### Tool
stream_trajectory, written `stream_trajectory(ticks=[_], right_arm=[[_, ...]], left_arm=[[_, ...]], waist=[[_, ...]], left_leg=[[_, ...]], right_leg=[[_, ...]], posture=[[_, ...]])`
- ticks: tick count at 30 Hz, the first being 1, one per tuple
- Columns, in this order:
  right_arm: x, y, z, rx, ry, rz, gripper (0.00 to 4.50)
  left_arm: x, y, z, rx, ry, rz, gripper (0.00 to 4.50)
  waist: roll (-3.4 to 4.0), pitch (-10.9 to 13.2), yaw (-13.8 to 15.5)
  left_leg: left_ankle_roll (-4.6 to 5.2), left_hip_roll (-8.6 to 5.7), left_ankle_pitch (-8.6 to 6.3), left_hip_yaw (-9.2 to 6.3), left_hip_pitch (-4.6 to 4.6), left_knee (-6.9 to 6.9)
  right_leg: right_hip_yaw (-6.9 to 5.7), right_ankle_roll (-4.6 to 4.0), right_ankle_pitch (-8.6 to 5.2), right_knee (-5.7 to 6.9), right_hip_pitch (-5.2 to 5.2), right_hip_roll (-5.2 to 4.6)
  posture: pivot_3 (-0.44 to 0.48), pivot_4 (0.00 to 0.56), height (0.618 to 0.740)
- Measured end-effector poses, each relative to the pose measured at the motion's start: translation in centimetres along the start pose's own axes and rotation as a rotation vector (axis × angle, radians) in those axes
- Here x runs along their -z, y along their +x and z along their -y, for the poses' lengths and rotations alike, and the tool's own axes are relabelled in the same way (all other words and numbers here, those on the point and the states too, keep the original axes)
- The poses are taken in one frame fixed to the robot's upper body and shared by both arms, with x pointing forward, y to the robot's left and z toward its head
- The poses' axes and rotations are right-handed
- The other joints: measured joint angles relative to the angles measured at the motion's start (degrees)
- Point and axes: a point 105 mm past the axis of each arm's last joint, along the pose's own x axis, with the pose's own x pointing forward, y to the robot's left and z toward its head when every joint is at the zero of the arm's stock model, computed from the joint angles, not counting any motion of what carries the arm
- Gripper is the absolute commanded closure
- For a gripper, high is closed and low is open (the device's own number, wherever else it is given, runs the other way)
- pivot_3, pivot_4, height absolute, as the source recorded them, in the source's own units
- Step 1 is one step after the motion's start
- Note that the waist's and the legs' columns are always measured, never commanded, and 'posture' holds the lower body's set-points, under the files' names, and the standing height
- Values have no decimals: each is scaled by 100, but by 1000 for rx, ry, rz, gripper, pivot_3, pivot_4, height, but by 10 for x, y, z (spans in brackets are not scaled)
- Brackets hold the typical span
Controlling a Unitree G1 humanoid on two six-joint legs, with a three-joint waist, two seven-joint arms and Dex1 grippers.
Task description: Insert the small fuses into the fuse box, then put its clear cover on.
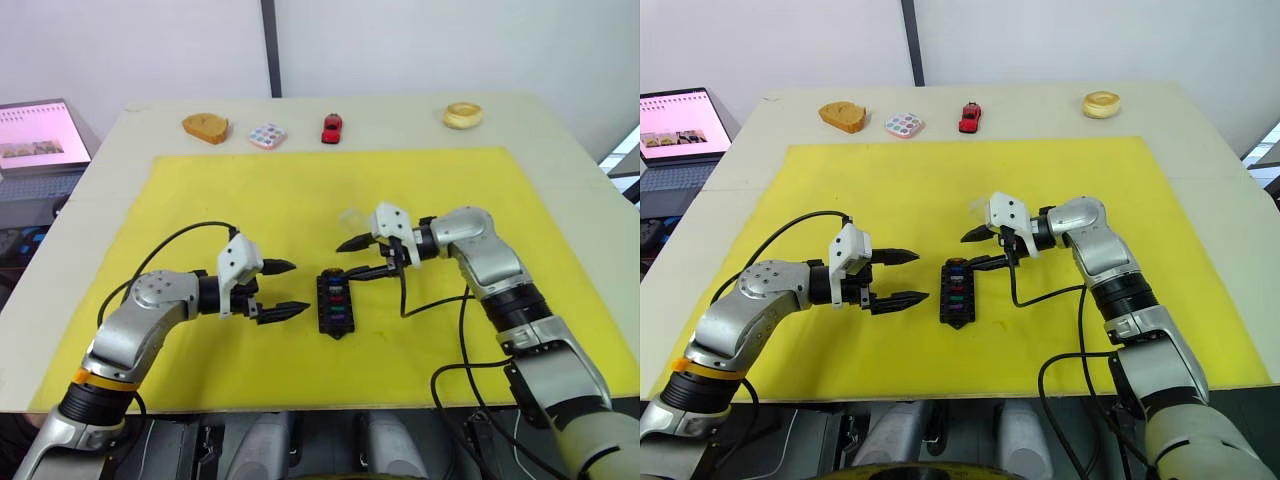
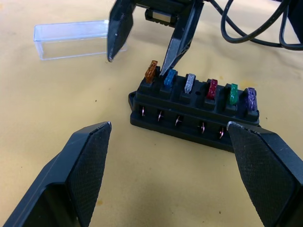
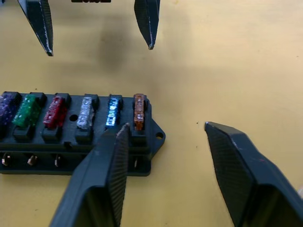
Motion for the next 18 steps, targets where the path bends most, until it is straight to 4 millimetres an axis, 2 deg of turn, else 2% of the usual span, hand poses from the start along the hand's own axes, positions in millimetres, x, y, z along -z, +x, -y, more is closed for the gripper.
stream_trajectory(ticks=[11, 14, 17, 18], right_arm=[[-6, -25, -2, -21, 36, 9, 2057], [-12, -22, 1, 10, 78, 62, 2995], [-21, -15, 3, 27, 91, 114, 4446], [-23, -13, 2, 26, 90, 117, 4446]], left_arm=[[5, -6, -6, -6, -12, -26, 363], [4, -7, -7, 6, -5, -33, 363], [1, -6, -9, 9, 9, -33, 363], [1, -6, -9, 9, 9, -33, 363]], waist=[[0, 0, 1], [0, 0, -7], [0, 0, -5], [0, 0, -4]], left_leg=[[1, 0, -1, 0, 0, 1], [0, 1, 0, 0, 0, 0], [0, 1, 0, 0, -1, 0], [0, 0, 0, -1, -1, 0]], right_leg=[[0, 0, 0, 0, 0, 0], [0, 0, 0, 1, -2, 0], [0, 0, 0, 3, -3, 0], [0, 0, 0, 3, -3, 0]], posture=[[0, 150, 740], [0, 150, 740], [0, 150, 740], [0, 150, 740]])
